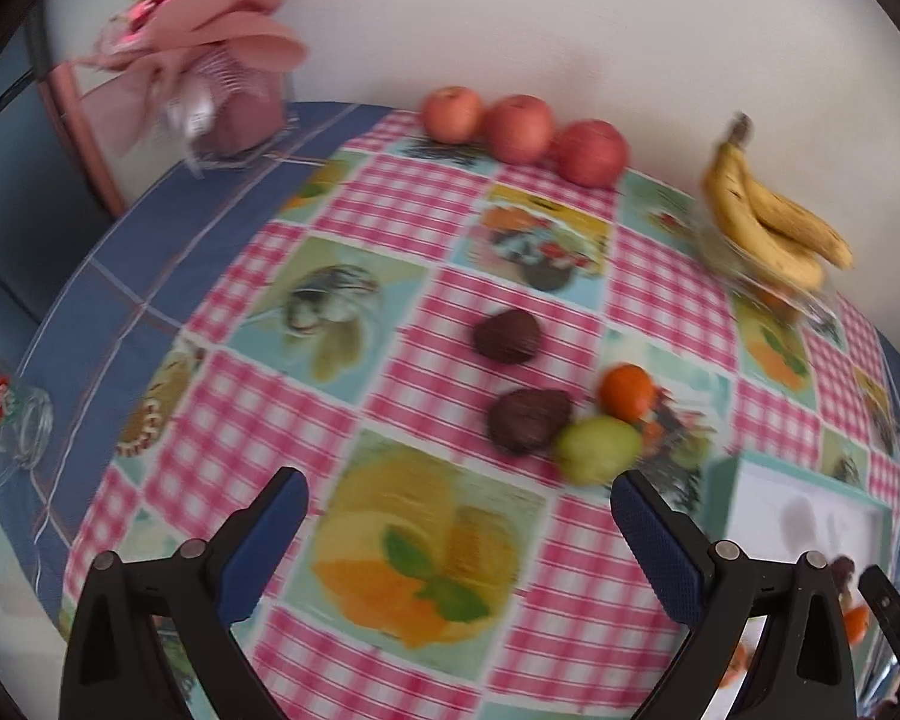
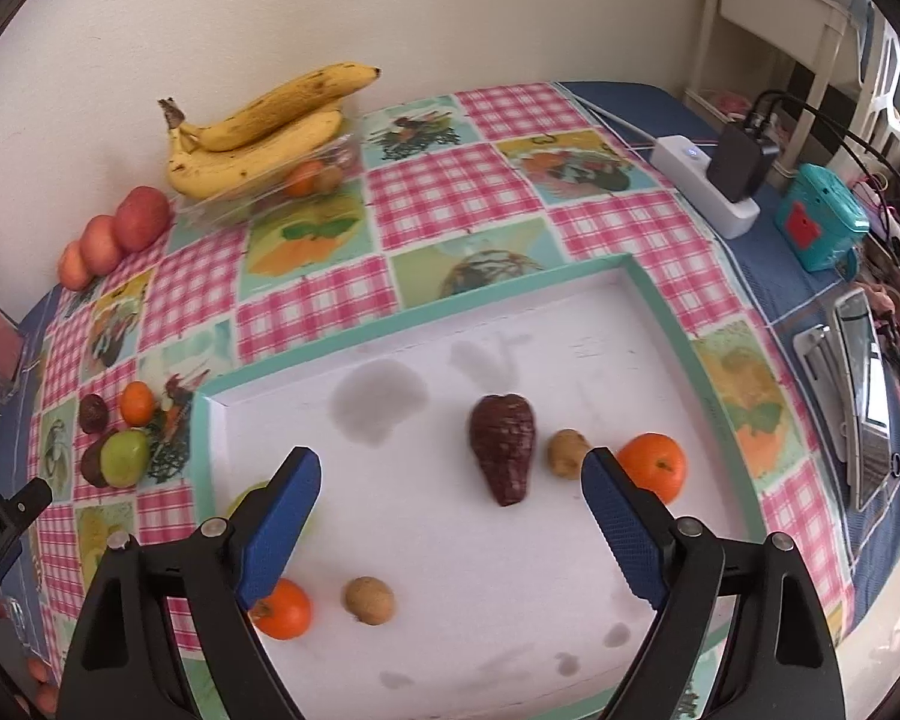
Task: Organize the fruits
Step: 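Move both open tools back toward the remaining fruits on the cloth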
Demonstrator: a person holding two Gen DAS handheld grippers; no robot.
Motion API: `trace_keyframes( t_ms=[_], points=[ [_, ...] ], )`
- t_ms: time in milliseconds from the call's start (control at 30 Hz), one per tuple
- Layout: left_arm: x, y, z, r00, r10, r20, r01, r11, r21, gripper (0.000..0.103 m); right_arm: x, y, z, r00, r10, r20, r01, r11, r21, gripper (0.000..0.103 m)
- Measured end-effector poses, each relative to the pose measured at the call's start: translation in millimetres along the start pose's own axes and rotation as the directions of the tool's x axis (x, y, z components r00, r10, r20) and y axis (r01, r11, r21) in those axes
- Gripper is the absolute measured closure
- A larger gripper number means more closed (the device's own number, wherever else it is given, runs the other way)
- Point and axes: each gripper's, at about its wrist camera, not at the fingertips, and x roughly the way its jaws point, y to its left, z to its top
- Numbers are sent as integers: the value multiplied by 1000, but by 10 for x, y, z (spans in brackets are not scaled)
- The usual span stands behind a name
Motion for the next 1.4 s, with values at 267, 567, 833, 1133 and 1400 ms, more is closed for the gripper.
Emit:
trace_keyframes(
  t_ms=[267, 567, 833, 1133, 1400],
  points=[
    [61, 254, 94, 1000, -23, -4, 23, 996, -83, 1, -139, 279, 8, 994, 30, 104, -23, 997, -67, 4],
    [67, 312, 231, 998, -51, 39, 55, 994, -94, 0, -186, 603, 17, 979, 91, 181, -68, 989, -132, 4],
    [112, 374, 336, 996, -47, 70, 52, 996, -73, 0, -102, 826, 27, 979, 115, 167, -88, 983, -161, 4],
    [172, 504, 529, 982, -144, 120, 160, 978, -134, 0, -33, 1083, 64, 966, 201, 162, -163, 962, -220, 4],
    [161, 496, 697, 970, -189, 154, 205, 974, -94, 0, 49, 1355, 161, 960, 235, 153, -192, 949, -249, 4]
  ],
)
